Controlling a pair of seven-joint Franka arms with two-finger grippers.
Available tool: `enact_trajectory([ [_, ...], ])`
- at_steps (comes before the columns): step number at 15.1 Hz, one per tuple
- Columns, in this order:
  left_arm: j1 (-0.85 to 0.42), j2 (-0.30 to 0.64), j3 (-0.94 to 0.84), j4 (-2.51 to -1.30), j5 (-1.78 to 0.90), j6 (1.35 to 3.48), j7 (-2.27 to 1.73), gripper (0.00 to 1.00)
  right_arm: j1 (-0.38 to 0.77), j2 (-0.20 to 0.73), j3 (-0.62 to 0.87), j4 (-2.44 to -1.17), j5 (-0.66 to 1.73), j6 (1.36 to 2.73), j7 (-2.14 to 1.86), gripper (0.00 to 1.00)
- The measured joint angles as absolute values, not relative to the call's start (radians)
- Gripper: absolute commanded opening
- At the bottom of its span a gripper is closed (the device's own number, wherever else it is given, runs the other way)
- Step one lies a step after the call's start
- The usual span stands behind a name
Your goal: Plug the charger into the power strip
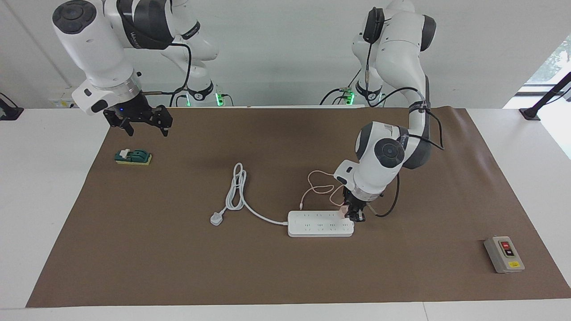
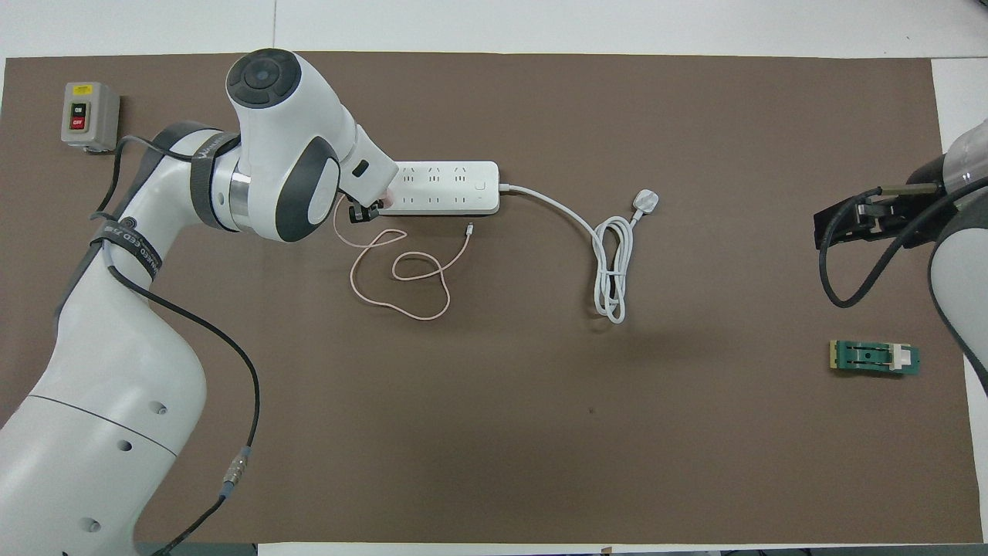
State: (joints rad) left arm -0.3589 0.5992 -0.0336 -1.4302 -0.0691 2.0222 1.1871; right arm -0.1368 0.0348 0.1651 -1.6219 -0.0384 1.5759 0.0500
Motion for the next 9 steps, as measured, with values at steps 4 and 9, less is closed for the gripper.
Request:
enact_trajectory([
  [4,-0.366,0.601,-0.045,-1.427,-0.007,2.019,1.219,0.0,-0.137,0.034,0.165,-1.622,-0.038,1.576,0.05,1.0],
  [9,-0.38,0.603,-0.045,-1.425,0.042,2.021,1.31,0.0,-0.137,0.034,0.165,-1.622,-0.038,1.576,0.05,1.0],
])
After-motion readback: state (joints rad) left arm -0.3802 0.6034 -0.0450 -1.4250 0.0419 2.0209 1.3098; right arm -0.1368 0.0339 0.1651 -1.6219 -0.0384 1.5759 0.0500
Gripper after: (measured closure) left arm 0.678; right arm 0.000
